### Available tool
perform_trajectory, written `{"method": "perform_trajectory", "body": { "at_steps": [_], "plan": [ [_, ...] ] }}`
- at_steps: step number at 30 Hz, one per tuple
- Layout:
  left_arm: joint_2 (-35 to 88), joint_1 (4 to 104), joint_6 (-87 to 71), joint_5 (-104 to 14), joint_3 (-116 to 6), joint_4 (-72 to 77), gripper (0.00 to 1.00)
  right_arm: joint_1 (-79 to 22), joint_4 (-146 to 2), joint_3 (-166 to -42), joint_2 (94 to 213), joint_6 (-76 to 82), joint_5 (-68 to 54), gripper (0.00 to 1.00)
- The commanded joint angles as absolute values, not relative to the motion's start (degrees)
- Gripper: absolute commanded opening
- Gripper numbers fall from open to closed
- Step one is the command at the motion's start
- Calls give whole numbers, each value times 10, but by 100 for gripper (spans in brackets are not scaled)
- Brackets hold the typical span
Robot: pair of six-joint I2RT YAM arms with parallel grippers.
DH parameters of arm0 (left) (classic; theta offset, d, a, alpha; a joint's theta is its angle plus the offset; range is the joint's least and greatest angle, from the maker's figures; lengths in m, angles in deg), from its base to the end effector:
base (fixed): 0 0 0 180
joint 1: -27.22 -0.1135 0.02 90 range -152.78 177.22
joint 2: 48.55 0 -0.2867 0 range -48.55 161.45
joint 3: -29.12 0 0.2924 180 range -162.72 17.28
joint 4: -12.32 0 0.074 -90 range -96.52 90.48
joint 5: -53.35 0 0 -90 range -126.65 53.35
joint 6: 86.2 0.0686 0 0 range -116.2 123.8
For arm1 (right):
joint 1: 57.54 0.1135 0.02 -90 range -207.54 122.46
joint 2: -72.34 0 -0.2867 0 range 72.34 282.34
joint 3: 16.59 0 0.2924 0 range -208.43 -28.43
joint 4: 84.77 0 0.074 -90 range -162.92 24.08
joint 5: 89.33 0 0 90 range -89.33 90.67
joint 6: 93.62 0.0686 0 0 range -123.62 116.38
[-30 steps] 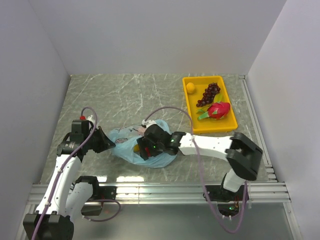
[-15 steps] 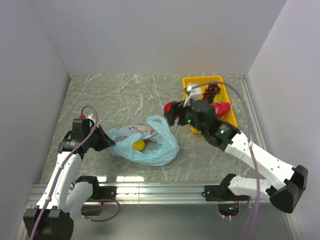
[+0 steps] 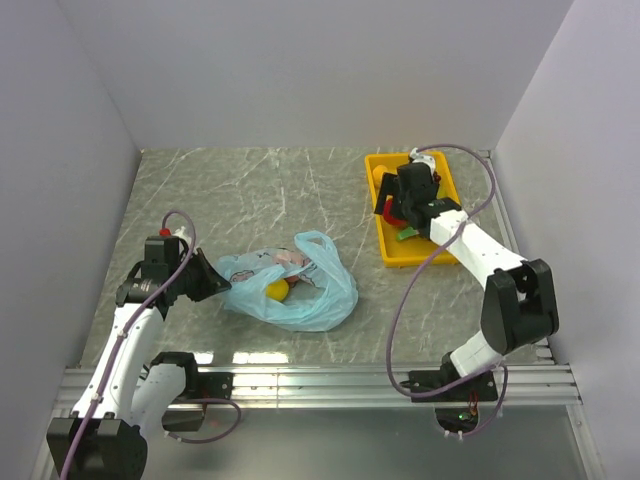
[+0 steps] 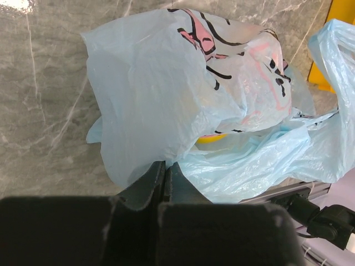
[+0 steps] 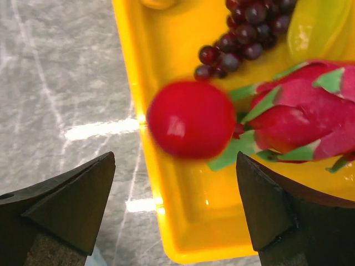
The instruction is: Untie the knot of the plastic bag and take out the fruit
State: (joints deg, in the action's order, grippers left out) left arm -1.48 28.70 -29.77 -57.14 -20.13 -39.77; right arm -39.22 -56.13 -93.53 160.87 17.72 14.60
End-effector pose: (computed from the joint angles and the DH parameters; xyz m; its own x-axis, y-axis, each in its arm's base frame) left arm 0.2053 -0.0293 0.2288 -0.7752 -0.4981 -0.3885 -0.2150 0.7863 -0.5792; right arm 0.3910 0.1121 0.2506 -0.6186 0.1672 -0.7677 0.1015 0.9859 0.1330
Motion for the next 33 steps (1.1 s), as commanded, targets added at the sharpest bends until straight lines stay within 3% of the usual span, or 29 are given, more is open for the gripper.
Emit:
{"method": "perform_trajectory", "body": {
  "at_steps": [1, 5, 8, 11, 15, 18, 27, 33],
  "plan": [
    [-26, 287, -292, -571, -207, -385, 1, -385, -579, -979, 1575, 162, 137, 96],
    [-22, 287, -293, -568, -209, -389, 0, -349, -572, -962, 1519, 138, 94, 92],
    [-22, 287, -296, -561, -209, -390, 0, -253, -564, -951, 1481, 114, 48, 86],
    [-16, 287, -300, -556, -209, -392, 1, -144, -559, -945, 1464, 102, 22, 76],
    [-14, 287, -307, -536, -212, -409, 1, -31, -573, -943, 1472, 118, -18, 57],
    [-13, 287, -308, -523, -217, -424, 1, 18, -589, -947, 1516, 152, -19, 50],
    [-31, 287, -311, -498, -227, -447, 1, 42, -641, -952, 1648, 257, 5, 42],
    [-47, 287, -337, -523, -217, -415, 1, 42, -660, -959, 1702, 277, 6, 45]
  ]
}}
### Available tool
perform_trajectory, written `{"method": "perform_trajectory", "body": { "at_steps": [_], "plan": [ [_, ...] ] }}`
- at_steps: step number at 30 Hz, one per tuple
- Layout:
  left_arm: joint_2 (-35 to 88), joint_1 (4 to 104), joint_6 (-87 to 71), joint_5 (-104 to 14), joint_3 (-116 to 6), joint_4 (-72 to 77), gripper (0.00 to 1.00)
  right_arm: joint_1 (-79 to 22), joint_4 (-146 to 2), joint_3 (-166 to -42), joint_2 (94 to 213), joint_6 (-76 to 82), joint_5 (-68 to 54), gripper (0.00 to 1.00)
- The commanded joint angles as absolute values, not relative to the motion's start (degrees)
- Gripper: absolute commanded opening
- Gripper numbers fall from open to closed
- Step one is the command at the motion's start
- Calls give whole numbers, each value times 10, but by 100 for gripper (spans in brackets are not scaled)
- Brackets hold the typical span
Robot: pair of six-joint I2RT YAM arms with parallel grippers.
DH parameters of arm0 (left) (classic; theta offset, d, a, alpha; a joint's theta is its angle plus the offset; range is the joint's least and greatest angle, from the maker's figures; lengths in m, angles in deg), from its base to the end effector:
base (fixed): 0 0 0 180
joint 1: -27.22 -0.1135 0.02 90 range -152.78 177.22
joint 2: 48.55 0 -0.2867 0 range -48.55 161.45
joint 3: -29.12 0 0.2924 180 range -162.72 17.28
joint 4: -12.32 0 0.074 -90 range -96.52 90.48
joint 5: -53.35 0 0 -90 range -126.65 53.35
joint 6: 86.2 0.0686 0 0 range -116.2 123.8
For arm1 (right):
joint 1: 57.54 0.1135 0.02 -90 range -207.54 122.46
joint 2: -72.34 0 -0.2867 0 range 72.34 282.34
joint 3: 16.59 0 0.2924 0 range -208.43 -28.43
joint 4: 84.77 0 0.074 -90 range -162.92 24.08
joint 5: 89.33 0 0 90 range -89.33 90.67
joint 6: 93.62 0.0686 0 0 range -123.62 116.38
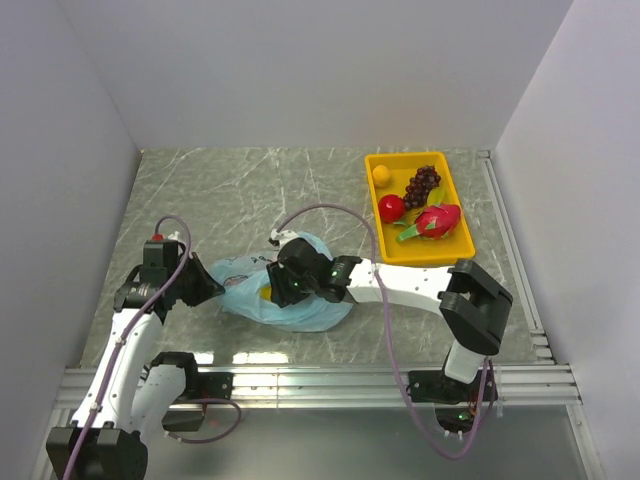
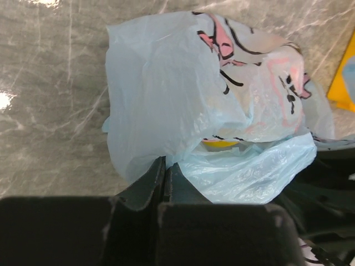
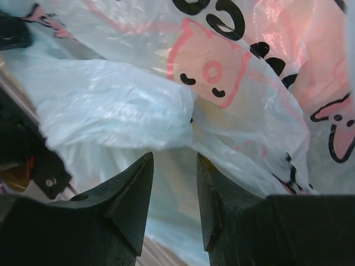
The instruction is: Untie the knot of the plastic bag and take out the fruit
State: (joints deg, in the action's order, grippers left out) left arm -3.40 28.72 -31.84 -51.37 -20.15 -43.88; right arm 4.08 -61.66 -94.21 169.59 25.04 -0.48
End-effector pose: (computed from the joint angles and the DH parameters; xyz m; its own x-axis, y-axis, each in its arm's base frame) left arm 0.1952 -0.0225 0.2270 -0.7466 -0.5442 -0.3827 -0.3121 0.7945 -0.5210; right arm 0.2062 0.3845 0.2029 -0.7083 -0.3022 -0.6379 -0.6233 0.6920 0.3642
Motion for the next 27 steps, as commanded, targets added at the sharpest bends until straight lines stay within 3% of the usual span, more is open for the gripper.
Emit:
{"method": "perform_trajectory", "body": {
  "at_steps": [1, 5, 6, 11, 19, 21, 23, 25, 26, 27],
  "plan": [
    [-51, 287, -341, -530, -214, -412, 0, 42, -664, -960, 1710, 280, 21, 49],
    [-53, 287, -344, -544, -203, -405, 0, 42, -670, -986, 1735, 288, 68, 82],
    [-55, 287, -345, -543, -200, -402, 0, 42, -676, -991, 1745, 285, 71, 86],
    [-55, 287, -353, -549, -195, -389, 1, 42, -675, -1037, 1787, 272, 77, 92],
    [-45, 287, -357, -555, -190, -376, 1, 42, -684, -1072, 1871, 262, 51, 92],
    [-47, 287, -357, -553, -189, -376, 1, 43, -683, -1078, 1882, 261, 55, 89],
    [-48, 287, -358, -551, -189, -378, 0, 42, -683, -1069, 1877, 256, 58, 76],
    [-50, 287, -358, -542, -192, -379, 0, 42, -695, -1050, 1845, 248, 59, 61],
    [-50, 287, -357, -539, -193, -380, 1, 42, -701, -1025, 1829, 243, 59, 45],
    [-51, 287, -357, -536, -193, -380, 1, 42, -704, -1015, 1798, 236, 59, 39]
  ]
}}
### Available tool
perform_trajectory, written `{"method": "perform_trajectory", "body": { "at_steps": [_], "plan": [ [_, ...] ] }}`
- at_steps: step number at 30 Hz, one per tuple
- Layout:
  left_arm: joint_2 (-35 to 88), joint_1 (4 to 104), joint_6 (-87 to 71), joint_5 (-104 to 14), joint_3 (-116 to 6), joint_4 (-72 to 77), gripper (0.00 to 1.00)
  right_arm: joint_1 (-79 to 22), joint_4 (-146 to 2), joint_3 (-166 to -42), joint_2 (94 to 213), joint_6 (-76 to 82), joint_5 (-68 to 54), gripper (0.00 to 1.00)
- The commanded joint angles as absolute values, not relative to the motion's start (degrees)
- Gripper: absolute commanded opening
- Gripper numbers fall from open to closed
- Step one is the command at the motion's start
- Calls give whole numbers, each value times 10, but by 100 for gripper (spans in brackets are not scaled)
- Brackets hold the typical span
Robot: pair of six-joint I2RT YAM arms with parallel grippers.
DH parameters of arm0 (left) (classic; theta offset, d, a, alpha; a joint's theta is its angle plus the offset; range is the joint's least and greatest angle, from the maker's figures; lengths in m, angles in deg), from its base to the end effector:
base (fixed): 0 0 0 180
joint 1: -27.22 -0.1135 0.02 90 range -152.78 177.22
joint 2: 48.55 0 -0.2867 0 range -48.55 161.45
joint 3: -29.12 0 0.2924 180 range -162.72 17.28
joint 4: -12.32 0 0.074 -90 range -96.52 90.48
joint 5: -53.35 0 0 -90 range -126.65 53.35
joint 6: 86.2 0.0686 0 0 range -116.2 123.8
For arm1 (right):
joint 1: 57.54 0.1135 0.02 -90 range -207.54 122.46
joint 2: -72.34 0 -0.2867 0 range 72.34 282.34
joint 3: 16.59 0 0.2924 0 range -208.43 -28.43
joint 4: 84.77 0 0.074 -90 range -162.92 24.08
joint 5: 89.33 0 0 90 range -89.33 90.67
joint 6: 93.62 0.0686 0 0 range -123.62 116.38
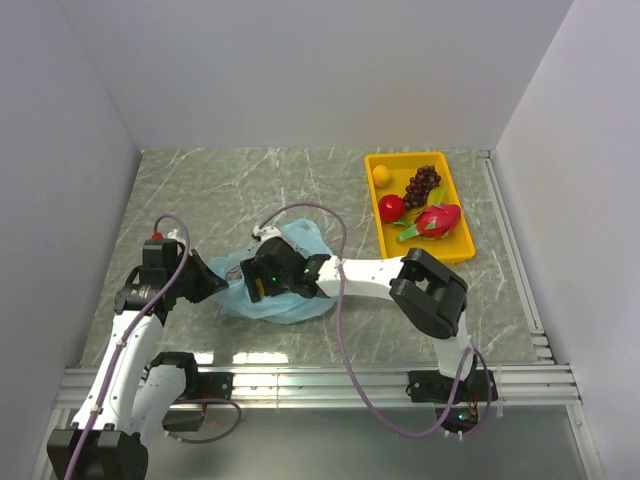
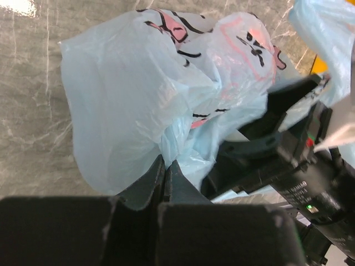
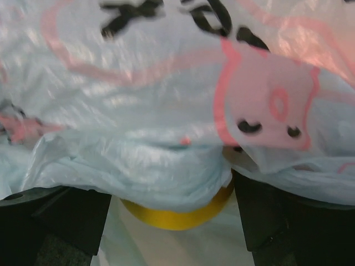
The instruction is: Untie the knot of the plastic bag and take out the fruit
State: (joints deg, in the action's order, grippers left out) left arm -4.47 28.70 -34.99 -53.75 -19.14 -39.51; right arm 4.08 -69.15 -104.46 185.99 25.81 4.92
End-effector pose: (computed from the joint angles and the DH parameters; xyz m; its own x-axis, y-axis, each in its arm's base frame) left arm 0.1991 -0.0253 0.2311 -0.7154 -0.5805 -0.3889 -0.2892 0.7527 -0.5914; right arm 0.2446 0.4420 0.1548 -0.6919 -0.2498 -0.6774 -0.5867 0.7413 0.3259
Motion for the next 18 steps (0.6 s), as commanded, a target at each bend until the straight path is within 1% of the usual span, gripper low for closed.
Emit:
{"method": "perform_trajectory", "body": {
  "at_steps": [1, 2, 4, 5, 6, 8, 9, 11, 12, 14, 15, 18],
  "plan": [
    [-52, 287, -358, -531, -195, -380, 1, 42, -699, -1007, 1782, 223, 61, 34],
    [-53, 287, -358, -526, -196, -379, 1, 42, -697, -988, 1765, 217, 64, 26],
    [-54, 287, -354, -511, -199, -378, 1, 42, -689, -966, 1709, 199, 66, 18],
    [-54, 287, -351, -505, -202, -379, 1, 42, -686, -942, 1688, 196, 66, 16],
    [-50, 287, -350, -498, -205, -379, 1, 42, -680, -931, 1647, 191, 66, 15],
    [-47, 287, -343, -489, -209, -380, 1, 42, -673, -909, 1603, 170, 57, 12],
    [-44, 287, -341, -488, -208, -378, 0, 42, -671, -903, 1561, 156, 28, 12],
    [-44, 287, -339, -495, -205, -374, 1, 41, -668, -893, 1518, 149, 10, 12],
    [-44, 287, -337, -497, -205, -372, 1, 41, -661, -893, 1481, 147, 8, 11],
    [-45, 287, -335, -500, -206, -374, 1, 32, -646, -902, 1451, 140, 14, 11],
    [-47, 287, -334, -499, -206, -374, 1, 25, -631, -907, 1426, 136, 27, 11],
    [-50, 287, -332, -504, -203, -371, 0, -47, -602, -918, 1393, 127, 39, 10]
  ]
}}
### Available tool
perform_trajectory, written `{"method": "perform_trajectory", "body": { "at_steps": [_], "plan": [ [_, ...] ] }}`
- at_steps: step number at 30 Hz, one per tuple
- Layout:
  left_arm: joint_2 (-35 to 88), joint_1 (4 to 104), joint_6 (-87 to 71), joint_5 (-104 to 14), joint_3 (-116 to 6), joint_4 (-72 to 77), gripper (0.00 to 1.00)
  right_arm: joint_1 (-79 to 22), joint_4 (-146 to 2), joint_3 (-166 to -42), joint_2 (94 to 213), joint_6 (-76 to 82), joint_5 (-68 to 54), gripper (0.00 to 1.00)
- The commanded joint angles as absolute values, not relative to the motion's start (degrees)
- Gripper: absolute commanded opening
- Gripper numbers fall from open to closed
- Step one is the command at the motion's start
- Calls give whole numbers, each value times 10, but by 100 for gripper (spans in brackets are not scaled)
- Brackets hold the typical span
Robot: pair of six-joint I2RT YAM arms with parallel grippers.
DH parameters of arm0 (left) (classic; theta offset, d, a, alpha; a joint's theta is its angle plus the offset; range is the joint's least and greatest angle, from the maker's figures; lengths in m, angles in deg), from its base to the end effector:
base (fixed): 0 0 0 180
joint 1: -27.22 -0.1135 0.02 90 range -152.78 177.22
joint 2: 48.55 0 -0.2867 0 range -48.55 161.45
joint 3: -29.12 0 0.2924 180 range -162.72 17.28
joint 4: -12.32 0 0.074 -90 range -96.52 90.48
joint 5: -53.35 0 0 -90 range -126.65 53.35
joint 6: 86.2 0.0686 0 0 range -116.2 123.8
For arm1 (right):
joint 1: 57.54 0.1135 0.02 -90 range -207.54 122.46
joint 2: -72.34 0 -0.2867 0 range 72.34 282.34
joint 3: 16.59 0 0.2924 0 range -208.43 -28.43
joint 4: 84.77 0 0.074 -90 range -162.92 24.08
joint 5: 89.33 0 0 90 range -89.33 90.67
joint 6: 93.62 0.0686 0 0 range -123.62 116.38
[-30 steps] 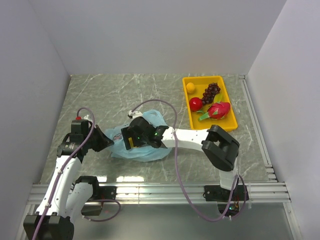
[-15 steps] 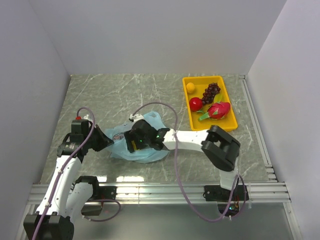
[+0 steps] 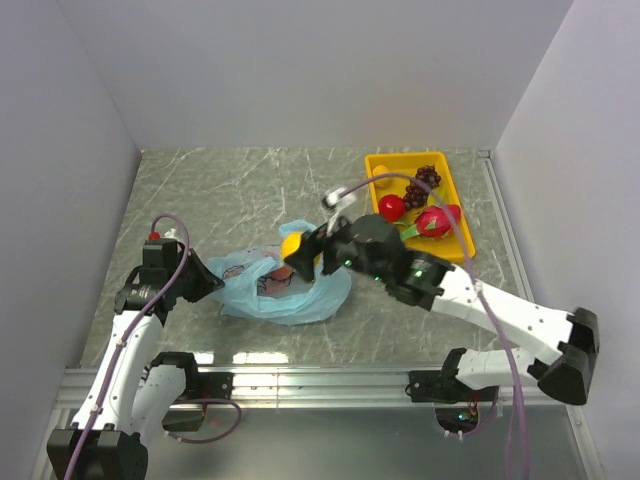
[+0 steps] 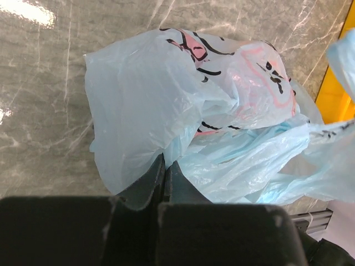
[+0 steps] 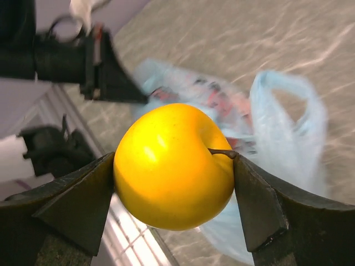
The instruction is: Untie the knot of the plastic bag and take out the fruit
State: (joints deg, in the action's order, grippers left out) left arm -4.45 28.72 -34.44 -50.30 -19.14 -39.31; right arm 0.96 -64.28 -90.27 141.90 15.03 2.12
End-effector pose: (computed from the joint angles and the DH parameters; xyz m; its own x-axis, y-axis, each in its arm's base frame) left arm 0.2003 -0.0214 0.2306 -0.6930 -0.5835 -0.4233 -0.3107 0.7716 -0.5550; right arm 0.1835 0.2961 0.3630 -0.4080 -0.0540 -0.9114 -0.7485 0.5914 0.3001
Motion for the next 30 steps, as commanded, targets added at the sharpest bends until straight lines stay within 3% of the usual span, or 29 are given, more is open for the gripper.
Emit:
{"method": "perform_trajectory", "body": {
  "at_steps": [1, 8, 11, 12, 13, 15, 17, 22, 30],
  "plan": [
    [-52, 287, -333, -506, -203, -370, 1, -71, -599, -919, 1388, 124, 39, 10],
    [-53, 288, -324, -527, -200, -362, 1, -313, -567, -915, 1458, 141, 129, 11],
    [-50, 288, -322, -532, -199, -359, 1, -365, -579, -892, 1507, 175, 130, 17],
    [-50, 288, -324, -530, -199, -358, 1, -386, -582, -884, 1518, 189, 132, 23],
    [-53, 288, -325, -528, -198, -358, 1, -393, -583, -877, 1528, 195, 133, 45],
    [-60, 288, -326, -528, -197, -356, 0, -401, -573, -880, 1558, 201, 138, 77],
    [-64, 289, -327, -528, -195, -355, 1, -401, -556, -892, 1571, 202, 145, 87],
    [-50, 289, -315, -552, -195, -351, 1, -383, -545, -902, 1536, 191, 188, 98],
    [-44, 289, -303, -583, -195, -346, 1, -287, -518, -901, 1443, 145, 200, 99]
  ]
}}
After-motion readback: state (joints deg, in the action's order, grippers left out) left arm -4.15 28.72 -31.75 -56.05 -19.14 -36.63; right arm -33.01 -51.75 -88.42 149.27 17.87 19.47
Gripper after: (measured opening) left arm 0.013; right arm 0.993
